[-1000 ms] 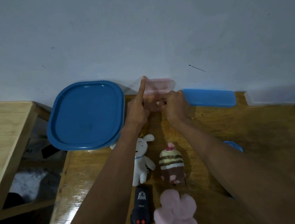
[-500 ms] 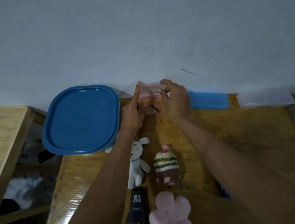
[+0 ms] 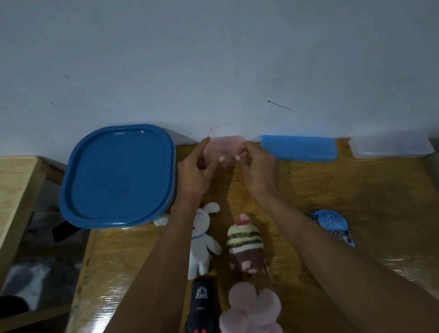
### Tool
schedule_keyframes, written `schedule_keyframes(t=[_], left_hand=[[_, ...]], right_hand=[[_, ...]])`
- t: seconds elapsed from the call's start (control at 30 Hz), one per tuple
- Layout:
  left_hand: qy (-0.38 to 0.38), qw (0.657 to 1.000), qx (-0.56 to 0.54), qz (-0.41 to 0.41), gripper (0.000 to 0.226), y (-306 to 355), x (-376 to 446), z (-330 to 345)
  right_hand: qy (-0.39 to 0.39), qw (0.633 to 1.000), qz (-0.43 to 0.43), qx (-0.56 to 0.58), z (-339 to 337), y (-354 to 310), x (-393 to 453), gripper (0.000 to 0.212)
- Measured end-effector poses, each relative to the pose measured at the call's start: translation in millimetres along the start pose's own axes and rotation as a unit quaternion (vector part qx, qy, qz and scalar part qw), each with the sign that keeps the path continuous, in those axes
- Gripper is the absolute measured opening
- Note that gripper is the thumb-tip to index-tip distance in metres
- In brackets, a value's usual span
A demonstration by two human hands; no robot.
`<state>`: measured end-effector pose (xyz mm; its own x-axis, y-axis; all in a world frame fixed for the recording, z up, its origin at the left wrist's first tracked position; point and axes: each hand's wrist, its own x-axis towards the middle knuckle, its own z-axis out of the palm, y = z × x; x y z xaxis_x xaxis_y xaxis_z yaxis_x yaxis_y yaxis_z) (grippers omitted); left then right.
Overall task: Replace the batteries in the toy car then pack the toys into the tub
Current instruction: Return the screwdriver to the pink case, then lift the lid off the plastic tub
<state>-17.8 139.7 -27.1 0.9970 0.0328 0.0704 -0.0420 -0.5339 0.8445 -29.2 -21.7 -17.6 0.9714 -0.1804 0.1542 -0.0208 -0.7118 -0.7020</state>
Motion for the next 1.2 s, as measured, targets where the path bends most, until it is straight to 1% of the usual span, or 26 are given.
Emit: schedule_keyframes(t=[0.07,0.13,0.23,0.3,0.53,0.63,0.7,0.77,0.83,0.87,0.97,1.03,1.1,1.13,1.2], left_hand=[[0.005,1.000,-0.002,-0.002,0.059,0,1,0],[0.014,1.000,-0.002,-0.006,0.050,0,2,2],[0.009,1.000,0.006,-0.027,0.042,1,5,3],[0.006,0.999,0.017,-0.045,0.040,3,6,4],[-0.014,0.997,0.033,-0.074,0.038,10,5,4],[-0.018,0.993,0.053,-0.104,0.033,18,7,4],[-0.043,0.988,0.087,-0.123,0.028,31,9,0],[-0.069,0.983,0.122,-0.116,0.032,50,8,-9],[-0.066,0.989,0.090,-0.099,0.041,71,5,-26],[-0.048,0.993,0.070,-0.081,0.043,79,5,-39],[0.040,0.997,0.045,-0.038,0.042,87,3,-89],[0.080,0.994,0.064,-0.027,0.044,79,-1,-126],[0.104,0.989,0.097,-0.032,0.048,57,-7,-163],[0.109,0.986,0.121,-0.042,0.050,45,-10,-181],[0.104,0.974,0.181,-0.092,0.062,13,-14,-210]], right_hand=[[-0.015,1.000,0.009,-0.012,2,3,-3,0.008],[-0.019,1.000,0.022,0.001,2,3,-2,0.008],[-0.027,0.998,0.042,0.027,1,-1,5,0.027],[-0.037,0.998,0.050,0.020,1,-3,9,0.033],[-0.043,0.998,0.050,-0.020,3,-5,10,0.030],[-0.071,0.994,0.055,-0.062,-1,-13,17,0.028],[-0.106,0.988,0.067,-0.093,-9,-23,24,0.025],[-0.109,0.985,0.083,-0.104,-19,-37,27,0.025],[-0.074,0.991,0.094,-0.067,-27,-55,25,0.026],[-0.054,0.994,0.091,-0.036,-30,-67,21,0.025],[-0.042,0.997,0.063,0.034,-26,-105,7,0.029],[-0.064,0.995,0.049,0.062,-13,-128,-4,0.033],[-0.102,0.989,0.052,0.089,6,-145,-16,0.037],[-0.108,0.989,0.049,0.085,16,-152,-22,0.039],[-0.104,0.993,0.044,0.046,36,-158,-32,0.043]])
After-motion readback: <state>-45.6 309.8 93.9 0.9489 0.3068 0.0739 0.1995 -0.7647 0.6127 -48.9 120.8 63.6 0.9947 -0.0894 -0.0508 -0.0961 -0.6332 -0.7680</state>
